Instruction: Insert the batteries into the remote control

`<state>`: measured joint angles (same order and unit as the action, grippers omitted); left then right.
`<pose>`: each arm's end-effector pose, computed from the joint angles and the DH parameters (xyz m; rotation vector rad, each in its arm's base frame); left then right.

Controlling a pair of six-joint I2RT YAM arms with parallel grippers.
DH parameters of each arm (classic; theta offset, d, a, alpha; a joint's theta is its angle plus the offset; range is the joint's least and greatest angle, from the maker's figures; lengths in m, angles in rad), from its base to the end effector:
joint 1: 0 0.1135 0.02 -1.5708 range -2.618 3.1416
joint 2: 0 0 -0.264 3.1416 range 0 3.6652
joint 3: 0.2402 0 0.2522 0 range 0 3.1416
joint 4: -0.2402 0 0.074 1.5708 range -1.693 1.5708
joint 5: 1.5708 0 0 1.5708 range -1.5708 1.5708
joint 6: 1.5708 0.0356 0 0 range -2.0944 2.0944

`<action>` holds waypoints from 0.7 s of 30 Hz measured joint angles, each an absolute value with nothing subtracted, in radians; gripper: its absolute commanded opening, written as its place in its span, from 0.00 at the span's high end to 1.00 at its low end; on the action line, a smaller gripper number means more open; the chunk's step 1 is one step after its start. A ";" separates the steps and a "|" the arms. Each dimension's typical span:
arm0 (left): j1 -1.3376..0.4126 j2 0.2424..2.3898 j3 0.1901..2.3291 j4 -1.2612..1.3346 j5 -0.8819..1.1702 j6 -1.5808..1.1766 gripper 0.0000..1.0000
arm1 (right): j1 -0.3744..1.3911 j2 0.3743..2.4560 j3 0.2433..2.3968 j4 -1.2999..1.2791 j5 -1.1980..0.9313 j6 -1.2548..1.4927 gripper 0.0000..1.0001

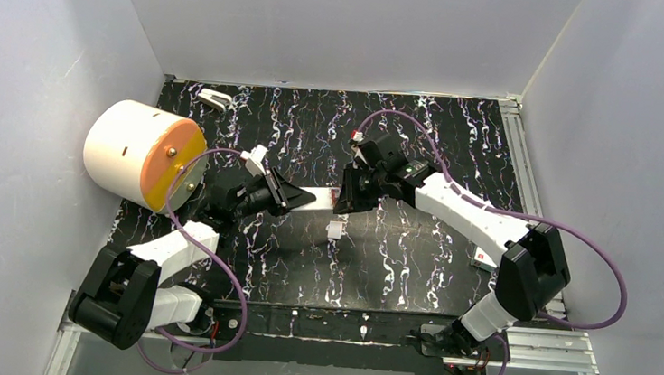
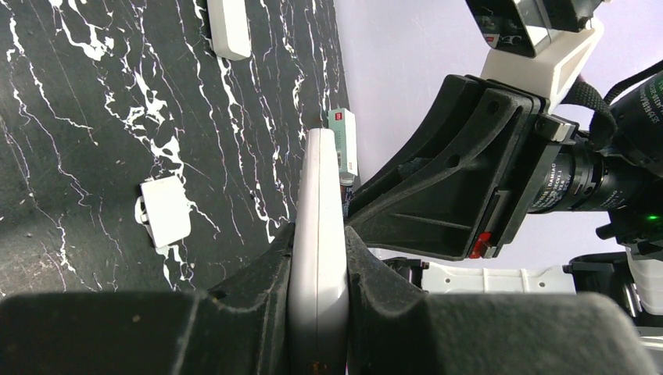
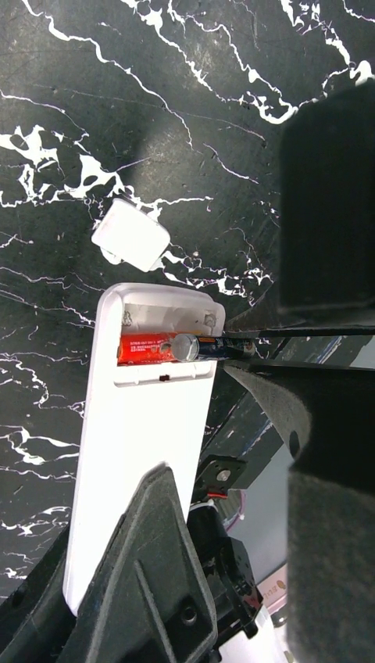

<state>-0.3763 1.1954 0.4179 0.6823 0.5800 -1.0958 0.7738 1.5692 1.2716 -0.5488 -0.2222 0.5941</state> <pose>0.2190 -0.1075 0.2202 -0.1815 1.9077 -1.5378 0.2401 0.2456 0.2816 -0.3411 2.5673 0.8433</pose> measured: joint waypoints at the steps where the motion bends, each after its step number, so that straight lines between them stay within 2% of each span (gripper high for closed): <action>1: -0.376 1.196 0.418 0.683 0.580 -1.096 1.00 | 0.774 1.572 1.274 -0.553 -0.220 0.594 0.78; 10: -0.376 1.196 0.405 0.700 0.582 -1.094 1.00 | 0.775 1.597 1.295 -0.598 -0.204 0.582 0.72; 21: -0.376 1.219 0.405 0.738 0.602 -1.105 1.00 | 0.776 1.610 1.301 -0.622 -0.201 0.570 0.74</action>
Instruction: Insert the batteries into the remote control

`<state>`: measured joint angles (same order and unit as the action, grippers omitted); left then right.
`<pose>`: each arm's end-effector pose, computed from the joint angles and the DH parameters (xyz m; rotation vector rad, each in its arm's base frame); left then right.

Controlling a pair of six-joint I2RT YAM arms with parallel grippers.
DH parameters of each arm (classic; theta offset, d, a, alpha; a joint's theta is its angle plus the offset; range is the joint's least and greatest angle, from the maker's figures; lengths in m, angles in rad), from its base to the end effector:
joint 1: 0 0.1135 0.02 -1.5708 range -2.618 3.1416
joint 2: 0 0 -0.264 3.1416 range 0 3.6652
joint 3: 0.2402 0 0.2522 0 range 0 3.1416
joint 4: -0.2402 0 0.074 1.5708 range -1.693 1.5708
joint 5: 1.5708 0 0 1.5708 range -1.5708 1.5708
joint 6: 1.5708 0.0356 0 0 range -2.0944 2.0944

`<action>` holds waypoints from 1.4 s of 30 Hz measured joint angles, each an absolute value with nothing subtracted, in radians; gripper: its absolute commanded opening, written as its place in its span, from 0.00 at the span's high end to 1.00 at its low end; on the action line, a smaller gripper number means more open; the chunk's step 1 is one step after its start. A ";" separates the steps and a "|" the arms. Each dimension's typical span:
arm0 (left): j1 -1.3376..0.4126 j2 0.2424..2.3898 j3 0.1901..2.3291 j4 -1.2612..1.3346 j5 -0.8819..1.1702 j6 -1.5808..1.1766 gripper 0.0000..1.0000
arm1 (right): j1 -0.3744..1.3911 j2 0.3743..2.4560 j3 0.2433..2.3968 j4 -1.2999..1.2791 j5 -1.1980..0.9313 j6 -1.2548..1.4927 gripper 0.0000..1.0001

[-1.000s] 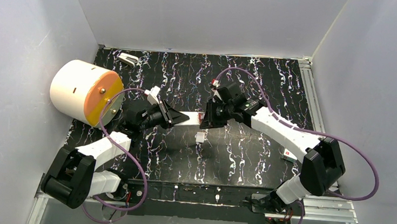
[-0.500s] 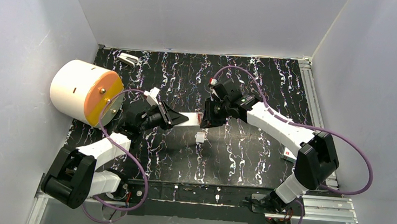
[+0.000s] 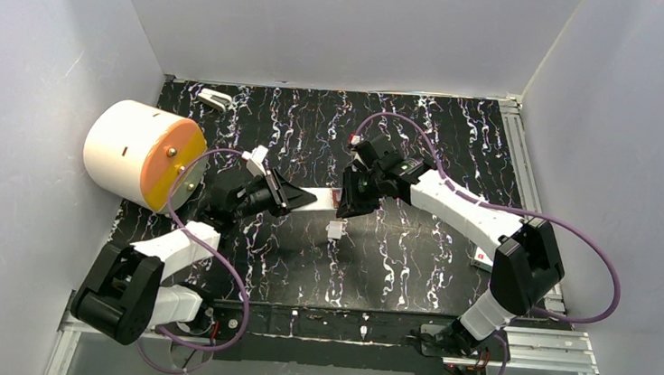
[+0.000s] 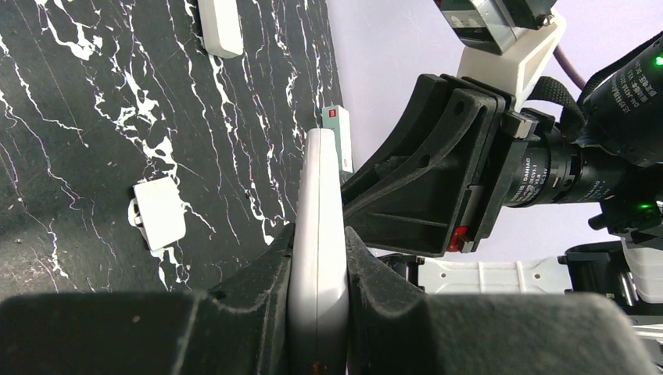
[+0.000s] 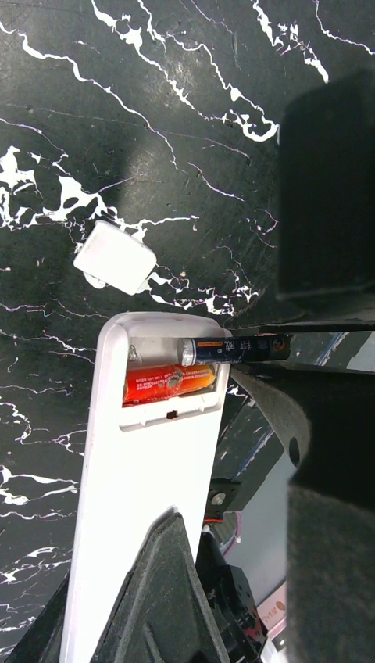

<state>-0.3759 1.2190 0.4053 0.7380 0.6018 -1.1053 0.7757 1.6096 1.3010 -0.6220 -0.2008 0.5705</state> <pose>0.2195 -0.1083 0.2167 -0.1608 1.8970 -1.5635 0.2427 0.2480 0.2727 -0.3609 2.6377 0.7595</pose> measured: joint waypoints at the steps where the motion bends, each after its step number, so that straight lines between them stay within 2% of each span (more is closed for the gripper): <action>1: -0.376 1.220 0.405 0.739 0.602 -1.106 1.00 | 0.776 1.610 1.301 -0.623 -0.200 0.570 0.72; 10: -0.376 1.242 0.406 0.752 0.612 -1.147 1.00 | 0.776 1.609 1.302 -0.626 -0.192 0.570 0.55; 16: -0.376 1.258 0.409 0.754 0.620 -1.214 1.00 | 0.777 1.590 1.300 -0.602 -0.194 0.594 0.28; 21: -0.376 1.272 0.427 0.753 0.653 -1.303 1.00 | 0.770 1.494 1.252 -0.508 -0.190 0.650 0.16; 28: -0.375 1.272 0.466 0.755 0.675 -1.455 1.00 | 0.754 1.316 1.096 -0.295 -0.168 0.774 0.10; 35: -0.375 1.268 0.476 0.764 0.682 -1.632 1.00 | 0.755 1.059 0.862 -0.037 -0.016 0.866 0.07; 42: -0.375 1.257 0.476 0.821 0.667 -1.802 1.00 | 0.754 0.940 0.783 0.144 0.083 0.923 0.03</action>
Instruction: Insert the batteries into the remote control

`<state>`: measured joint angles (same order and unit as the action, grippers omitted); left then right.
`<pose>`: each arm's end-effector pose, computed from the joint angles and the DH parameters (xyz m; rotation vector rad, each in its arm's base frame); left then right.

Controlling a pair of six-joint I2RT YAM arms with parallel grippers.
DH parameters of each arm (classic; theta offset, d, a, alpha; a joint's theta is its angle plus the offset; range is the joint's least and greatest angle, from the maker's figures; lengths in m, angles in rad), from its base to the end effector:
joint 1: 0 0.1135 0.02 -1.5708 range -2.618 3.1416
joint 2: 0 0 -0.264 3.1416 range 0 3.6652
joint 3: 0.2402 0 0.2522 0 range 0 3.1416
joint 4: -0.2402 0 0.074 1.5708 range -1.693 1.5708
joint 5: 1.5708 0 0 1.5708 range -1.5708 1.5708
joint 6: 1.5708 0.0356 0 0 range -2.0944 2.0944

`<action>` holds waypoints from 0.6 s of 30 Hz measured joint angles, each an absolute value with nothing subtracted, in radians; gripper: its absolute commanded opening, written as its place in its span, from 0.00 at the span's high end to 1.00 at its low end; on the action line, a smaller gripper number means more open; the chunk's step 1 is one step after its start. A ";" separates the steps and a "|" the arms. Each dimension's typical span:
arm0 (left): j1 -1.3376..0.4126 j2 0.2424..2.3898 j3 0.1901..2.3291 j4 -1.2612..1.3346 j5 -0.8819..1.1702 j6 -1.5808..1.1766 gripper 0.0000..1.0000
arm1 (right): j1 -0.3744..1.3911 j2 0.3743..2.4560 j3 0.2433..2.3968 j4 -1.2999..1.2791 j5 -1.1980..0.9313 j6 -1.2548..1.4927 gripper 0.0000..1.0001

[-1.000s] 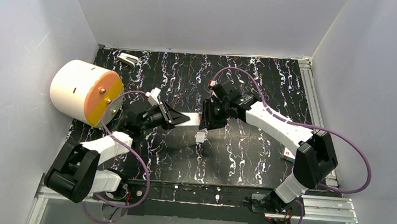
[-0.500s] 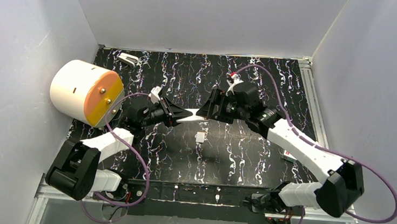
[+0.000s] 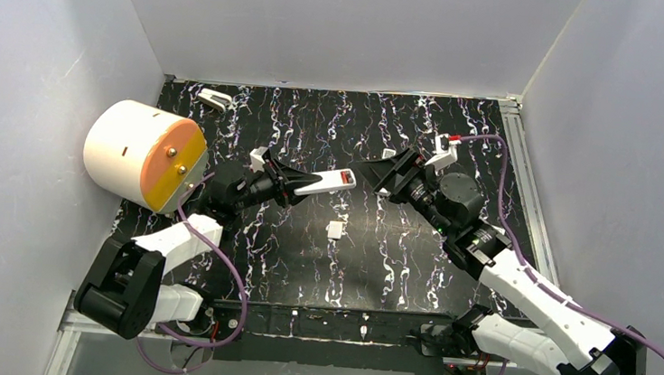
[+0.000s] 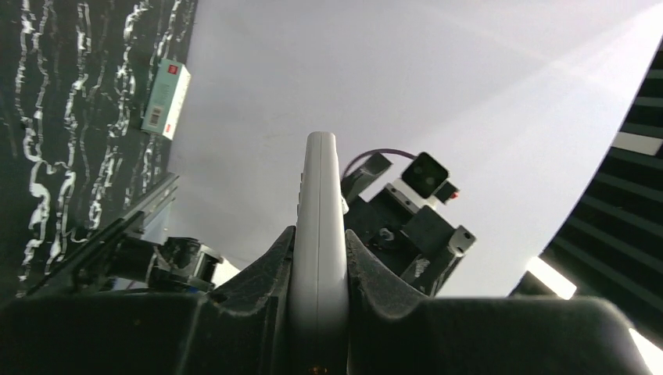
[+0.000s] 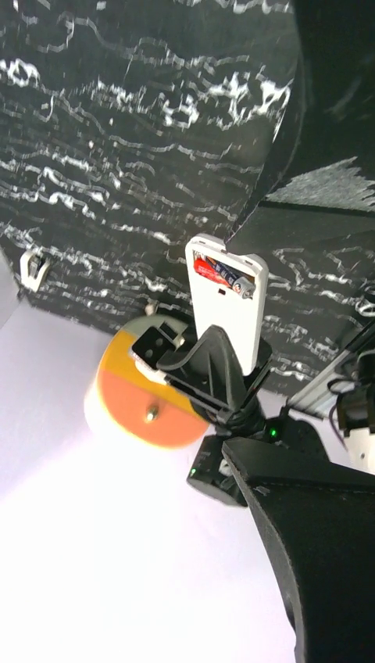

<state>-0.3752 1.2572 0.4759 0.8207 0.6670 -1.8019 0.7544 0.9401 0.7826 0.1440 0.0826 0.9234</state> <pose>0.2307 -0.1145 0.2387 -0.7329 1.9038 -2.0770 0.1661 0.1520 0.3461 0.2159 1.7149 1.2198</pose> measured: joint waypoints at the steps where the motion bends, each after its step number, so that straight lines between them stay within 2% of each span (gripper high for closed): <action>1: -0.375 1.254 0.476 0.826 0.663 -1.821 1.00 | 0.754 0.940 0.768 0.184 0.081 0.941 0.02; 11: -0.375 1.214 0.495 0.848 0.649 -1.905 1.00 | 0.754 0.971 0.678 0.386 0.067 1.070 0.02; 18: -0.375 1.213 0.497 0.852 0.643 -1.916 1.00 | 0.754 1.005 0.651 0.482 0.051 1.150 0.15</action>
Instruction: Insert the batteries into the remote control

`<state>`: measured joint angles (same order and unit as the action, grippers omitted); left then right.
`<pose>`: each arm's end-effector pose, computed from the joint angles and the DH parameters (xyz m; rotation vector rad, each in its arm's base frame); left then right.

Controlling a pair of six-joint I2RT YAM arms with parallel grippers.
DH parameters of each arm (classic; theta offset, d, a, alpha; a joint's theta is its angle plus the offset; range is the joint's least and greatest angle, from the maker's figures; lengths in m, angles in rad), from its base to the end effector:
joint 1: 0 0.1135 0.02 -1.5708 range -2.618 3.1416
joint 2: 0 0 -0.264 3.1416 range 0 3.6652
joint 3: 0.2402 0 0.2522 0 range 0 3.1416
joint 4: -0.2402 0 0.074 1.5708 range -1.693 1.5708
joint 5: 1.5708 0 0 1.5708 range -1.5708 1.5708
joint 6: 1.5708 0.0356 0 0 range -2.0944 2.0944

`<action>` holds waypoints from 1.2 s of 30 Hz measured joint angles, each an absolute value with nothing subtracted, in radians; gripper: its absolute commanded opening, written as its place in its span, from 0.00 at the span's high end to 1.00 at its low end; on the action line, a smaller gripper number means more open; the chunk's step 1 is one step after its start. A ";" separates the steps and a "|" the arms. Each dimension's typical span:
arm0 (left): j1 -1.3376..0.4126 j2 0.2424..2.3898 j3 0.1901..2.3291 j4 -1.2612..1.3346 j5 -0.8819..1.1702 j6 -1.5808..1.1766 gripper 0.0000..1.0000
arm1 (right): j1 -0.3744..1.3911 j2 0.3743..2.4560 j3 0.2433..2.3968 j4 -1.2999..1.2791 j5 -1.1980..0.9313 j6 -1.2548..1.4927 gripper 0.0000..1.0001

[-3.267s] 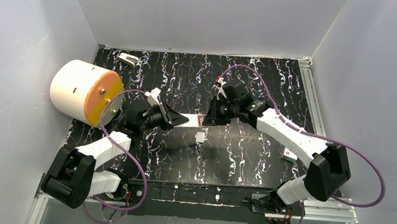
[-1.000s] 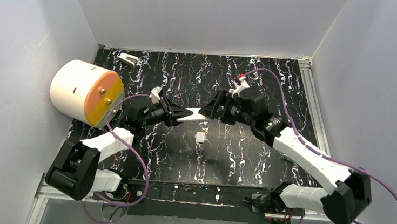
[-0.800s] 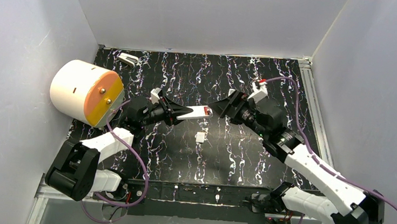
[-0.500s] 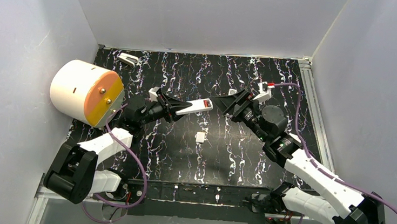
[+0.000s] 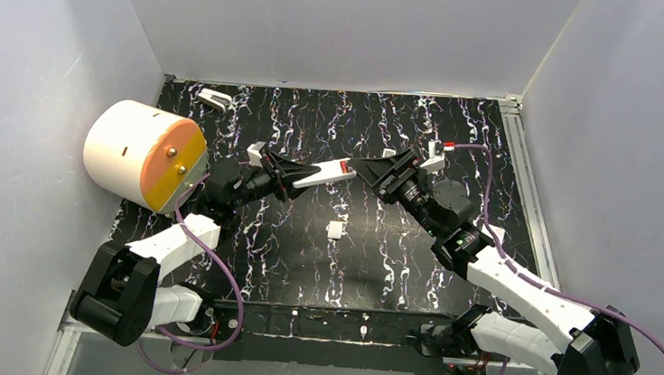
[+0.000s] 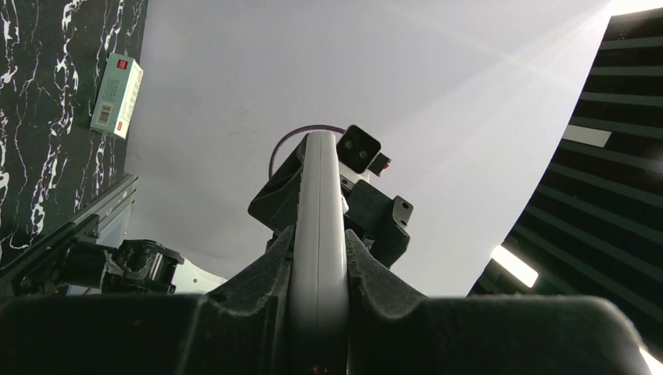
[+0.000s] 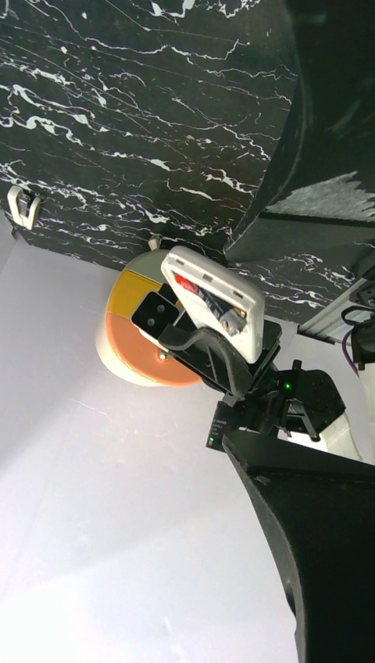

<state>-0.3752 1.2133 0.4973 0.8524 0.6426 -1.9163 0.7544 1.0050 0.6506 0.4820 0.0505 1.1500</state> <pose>0.2279 -0.1127 0.2592 -0.7766 1.8068 -2.1715 0.1744 0.1615 0.3216 0.3670 1.5926 1.4887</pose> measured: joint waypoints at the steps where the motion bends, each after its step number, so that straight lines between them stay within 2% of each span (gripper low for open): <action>1: -0.375 1.213 0.499 0.852 0.643 -1.917 1.00 | 0.754 1.016 0.650 0.486 0.049 1.159 0.16; 13: -0.375 1.211 0.501 0.853 0.642 -1.917 1.00 | 0.754 1.070 0.643 0.527 0.042 1.200 0.29; 18: -0.375 1.211 0.501 0.853 0.643 -1.911 1.00 | 0.754 1.099 0.643 0.524 0.042 1.201 0.39; 36: -0.375 1.212 0.550 0.827 0.653 -1.835 1.00 | 0.755 1.128 0.660 0.532 0.045 1.242 0.56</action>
